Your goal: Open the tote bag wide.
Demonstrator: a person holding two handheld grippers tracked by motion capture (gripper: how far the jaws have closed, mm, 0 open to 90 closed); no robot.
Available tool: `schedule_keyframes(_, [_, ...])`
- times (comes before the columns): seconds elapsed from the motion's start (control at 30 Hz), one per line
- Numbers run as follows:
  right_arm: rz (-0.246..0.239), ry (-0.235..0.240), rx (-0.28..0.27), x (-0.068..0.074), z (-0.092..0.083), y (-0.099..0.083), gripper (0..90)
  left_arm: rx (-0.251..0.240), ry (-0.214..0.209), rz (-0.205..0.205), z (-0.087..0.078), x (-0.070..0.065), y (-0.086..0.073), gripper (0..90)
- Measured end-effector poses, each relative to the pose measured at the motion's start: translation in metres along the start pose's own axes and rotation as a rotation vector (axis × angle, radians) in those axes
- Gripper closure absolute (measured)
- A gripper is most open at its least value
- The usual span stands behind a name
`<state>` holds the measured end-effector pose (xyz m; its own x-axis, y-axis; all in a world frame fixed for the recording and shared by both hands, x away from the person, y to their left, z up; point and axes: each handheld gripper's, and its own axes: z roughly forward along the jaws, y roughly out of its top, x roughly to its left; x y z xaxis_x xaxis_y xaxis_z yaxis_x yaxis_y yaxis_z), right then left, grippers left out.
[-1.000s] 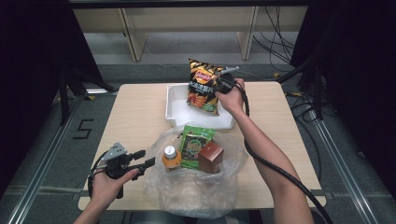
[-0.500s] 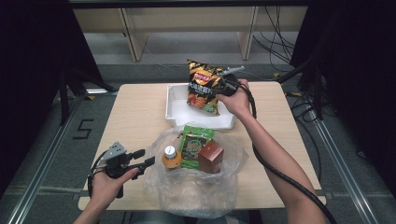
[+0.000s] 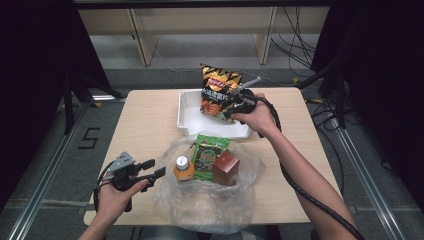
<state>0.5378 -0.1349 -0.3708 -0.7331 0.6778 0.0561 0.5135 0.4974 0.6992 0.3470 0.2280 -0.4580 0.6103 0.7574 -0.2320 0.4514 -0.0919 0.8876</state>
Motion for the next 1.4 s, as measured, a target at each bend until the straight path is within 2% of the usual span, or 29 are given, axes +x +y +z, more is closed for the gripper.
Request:
schedule_keyframes(0.03, [-0.001, 0.004, -0.009, 0.0, 0.002, -0.001, 72.8, 0.0, 0.0, 0.0, 0.0, 0.0, 0.0, 41.4])
schedule_keyframes(0.07, [0.024, 0.016, 0.024, 0.002, 0.001, -0.003, 72.0, -0.004, -0.006, 0.002, 0.0, 0.0, 0.0, 41.4])
schedule_keyframes(0.1, [0.038, 0.025, 0.031, 0.002, 0.002, -0.005, 71.5, -0.004, -0.005, 0.002, 0.0, 0.0, 0.0, 41.4])
schedule_keyframes(0.23, [0.034, 0.045, 0.056, 0.002, 0.005, -0.01, 70.6, -0.003, -0.004, 0.002, 0.0, 0.0, 0.0, 41.4])
schedule_keyframes(0.27, [0.031, 0.044, 0.066, 0.002, 0.005, -0.011, 70.4, 0.0, 0.003, -0.01, 0.001, -0.001, 0.0, 41.4])
schedule_keyframes(0.3, [0.056, 0.039, 0.07, 0.003, 0.006, -0.012, 70.1, 0.0, 0.003, -0.01, 0.001, -0.001, 0.0, 41.4])
schedule_keyframes(0.33, [0.026, 0.067, 0.084, 0.002, 0.005, -0.012, 69.7, 0.001, 0.003, -0.008, 0.001, -0.001, 0.0, 41.4])
schedule_keyframes(0.37, [0.03, 0.058, 0.086, 0.002, 0.006, -0.014, 69.3, -0.001, -0.004, 0.002, 0.001, -0.001, 0.0, 41.4])
schedule_keyframes(0.43, [0.03, 0.073, 0.09, 0.002, 0.007, -0.015, 68.9, -0.001, -0.004, -0.008, 0.002, -0.001, 0.0, 41.4])
schedule_keyframes(0.5, [0.058, 0.065, 0.122, 0.003, 0.007, -0.019, 67.4, 0.001, 0.003, -0.009, 0.002, -0.002, 0.0, 41.4])
schedule_keyframes(0.57, [0.043, 0.086, 0.125, 0.002, 0.01, -0.022, 66.2, 0.002, -0.001, -0.002, 0.002, -0.002, 0.0, 41.4])
schedule_keyframes(0.6, [0.051, 0.072, 0.126, 0.003, 0.01, -0.023, 65.9, 0.001, -0.001, -0.002, 0.002, -0.002, 0.0, 41.4])
schedule_keyframes(0.63, [0.066, 0.078, 0.145, 0.003, 0.011, -0.024, 65.3, 0.002, -0.001, -0.002, 0.002, -0.002, 0.0, 41.4])
schedule_keyframes(0.7, [0.036, 0.098, 0.142, 0.002, 0.012, -0.025, 64.7, 0.002, -0.001, 0.0, 0.002, -0.002, 0.0, 41.4])
schedule_keyframes(0.73, [0.028, 0.079, 0.144, 0.002, 0.012, -0.025, 64.3, -0.001, -0.005, 0.0, 0.002, -0.002, 0.0, 41.4])
schedule_keyframes(0.77, [0.018, 0.088, 0.139, 0.002, 0.013, -0.026, 64.2, -0.001, -0.005, 0.0, 0.002, -0.002, 0.0, 41.4])
schedule_keyframes(1.13, [0.029, 0.115, 0.18, 0.003, 0.023, -0.028, 59.4, 0.002, -0.005, 0.003, 0.002, -0.001, 0.0, 41.4])
schedule_keyframes(1.17, [0.032, 0.111, 0.197, 0.003, 0.023, -0.028, 59.1, 0.003, -0.006, 0.002, 0.002, -0.001, 0.0, 41.4])
schedule_keyframes(1.27, [0.027, 0.134, 0.215, 0.004, 0.026, -0.027, 58.1, 0.004, -0.004, 0.001, 0.002, 0.0, -0.001, 41.4])
schedule_keyframes(1.4, [0.025, 0.127, 0.23, 0.008, 0.03, -0.027, 57.3, 0.004, -0.004, 0.001, 0.002, 0.0, 0.0, 41.4])
